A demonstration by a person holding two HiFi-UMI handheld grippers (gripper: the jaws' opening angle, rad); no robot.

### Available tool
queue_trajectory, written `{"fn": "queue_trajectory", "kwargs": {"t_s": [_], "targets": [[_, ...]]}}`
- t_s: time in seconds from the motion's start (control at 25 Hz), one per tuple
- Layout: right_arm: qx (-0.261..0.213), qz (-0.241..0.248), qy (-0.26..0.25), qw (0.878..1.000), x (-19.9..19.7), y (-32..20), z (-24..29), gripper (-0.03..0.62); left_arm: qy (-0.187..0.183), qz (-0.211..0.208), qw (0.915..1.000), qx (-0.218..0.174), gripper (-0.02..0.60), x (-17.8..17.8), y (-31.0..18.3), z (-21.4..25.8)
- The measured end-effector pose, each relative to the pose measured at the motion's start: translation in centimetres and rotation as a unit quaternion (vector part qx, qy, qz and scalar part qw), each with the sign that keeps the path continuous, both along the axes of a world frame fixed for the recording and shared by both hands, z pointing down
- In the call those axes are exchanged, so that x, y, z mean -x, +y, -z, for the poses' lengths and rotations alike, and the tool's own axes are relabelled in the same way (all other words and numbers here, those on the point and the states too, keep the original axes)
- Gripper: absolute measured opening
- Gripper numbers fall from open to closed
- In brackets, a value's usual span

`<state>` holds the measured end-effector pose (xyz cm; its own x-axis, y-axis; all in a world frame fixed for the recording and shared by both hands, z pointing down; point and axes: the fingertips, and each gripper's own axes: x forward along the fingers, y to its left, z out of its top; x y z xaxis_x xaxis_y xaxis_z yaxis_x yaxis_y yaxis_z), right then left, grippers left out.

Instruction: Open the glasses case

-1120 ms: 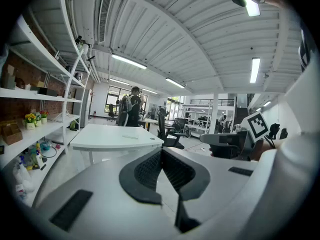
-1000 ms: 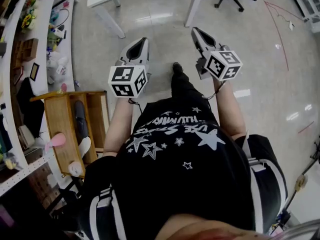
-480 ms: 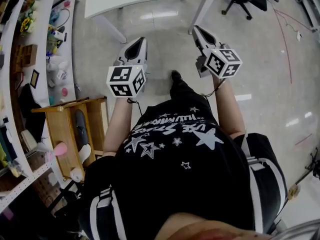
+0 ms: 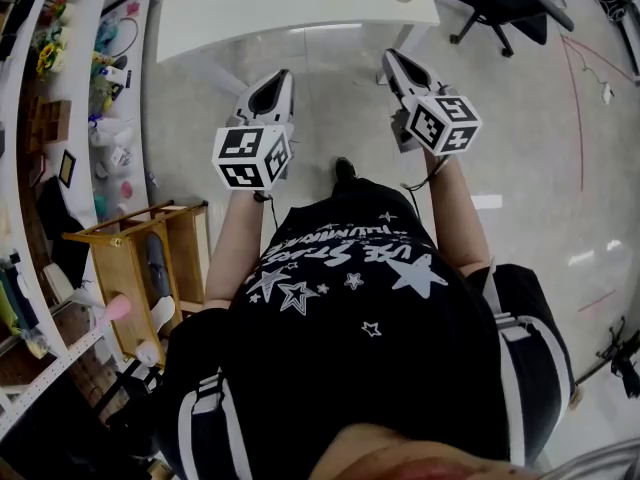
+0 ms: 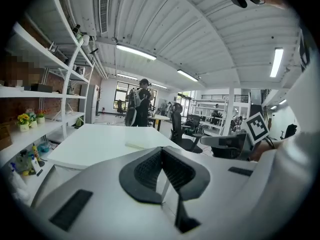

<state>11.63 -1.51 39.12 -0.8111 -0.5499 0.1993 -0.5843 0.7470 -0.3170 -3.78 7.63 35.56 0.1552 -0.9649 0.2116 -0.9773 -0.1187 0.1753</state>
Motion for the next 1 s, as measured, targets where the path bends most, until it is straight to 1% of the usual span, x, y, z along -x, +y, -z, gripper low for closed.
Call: {"fn": "queue_trajectory", "kwargs": {"t_s": [0.2, 0.44, 0.68, 0.84, 1.0], "targets": [[-0.012, 0.022, 0.026, 0.999, 0.1, -3.2, -1.0, 0.009, 0.001, 0.011, 0.9999, 0.003, 0.012, -0.8, -3.9, -0.5], [-0.011, 0.033, 0.029, 0.999, 1.0, -5.9, -1.4, 0.009, -0.002, 0.014, 0.9999, 0.005, 0.012, -0.8, -6.7, -0.5], [-0.011, 0.033, 0.043, 0.998, 2.6, -7.8, -2.5, 0.009, 0.001, 0.007, 1.0000, -0.001, 0.012, 0.5, -9.0, -0.9], [-0.015, 0.029, 0.058, 0.998, 3.8, -9.5, -3.7, 0.009, 0.007, 0.004, 1.0000, 0.005, 0.012, 1.9, -11.1, -2.3], [-0.015, 0.017, 0.071, 0.997, 4.8, -11.8, -4.3, 0.009, 0.004, -0.010, 0.9999, 0.010, 0.012, 3.2, -13.8, -3.2]]}}
